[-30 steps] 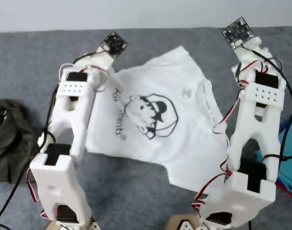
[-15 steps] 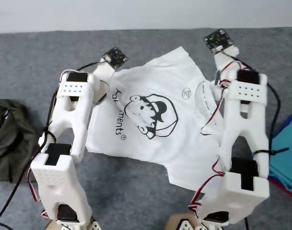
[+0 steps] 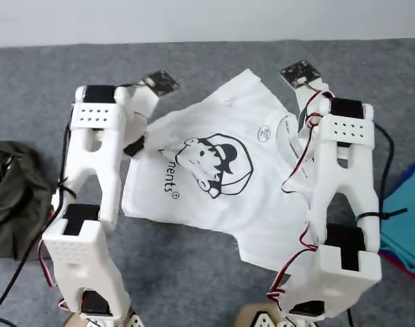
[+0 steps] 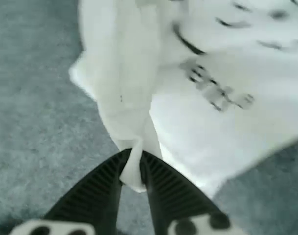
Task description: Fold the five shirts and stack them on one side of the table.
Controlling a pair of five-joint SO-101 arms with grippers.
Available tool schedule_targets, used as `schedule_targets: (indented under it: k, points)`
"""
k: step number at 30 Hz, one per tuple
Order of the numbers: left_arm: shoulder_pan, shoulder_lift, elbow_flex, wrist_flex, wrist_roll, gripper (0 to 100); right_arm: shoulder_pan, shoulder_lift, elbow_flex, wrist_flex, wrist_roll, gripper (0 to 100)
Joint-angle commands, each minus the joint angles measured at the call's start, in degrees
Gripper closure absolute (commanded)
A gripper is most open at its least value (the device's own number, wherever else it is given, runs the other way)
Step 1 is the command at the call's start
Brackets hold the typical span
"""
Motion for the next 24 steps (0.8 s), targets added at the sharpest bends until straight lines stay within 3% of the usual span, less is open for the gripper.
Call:
schedule_targets:
  k: [1, 13, 20, 24]
  points:
    - [0.88, -3.96, 0.04, 3.96, -1.85, 100, -0.66, -4.62, -4.13, 2.68, -0.44, 98.7]
    - [5.45, -24.18, 37.49, 3.69, -14.86, 100, -1.98, -7.6, -4.13, 0.04, -0.53, 98.4]
    - [-1.76, -34.55, 49.1, 3.6, -22.42, 100, -7.87, -7.34, -4.13, -8.66, -0.53, 98.4]
    - [-5.98, -36.13, 51.65, -0.18, -23.21, 100, -10.95, -2.95, -4.48, -12.97, -0.53, 98.4]
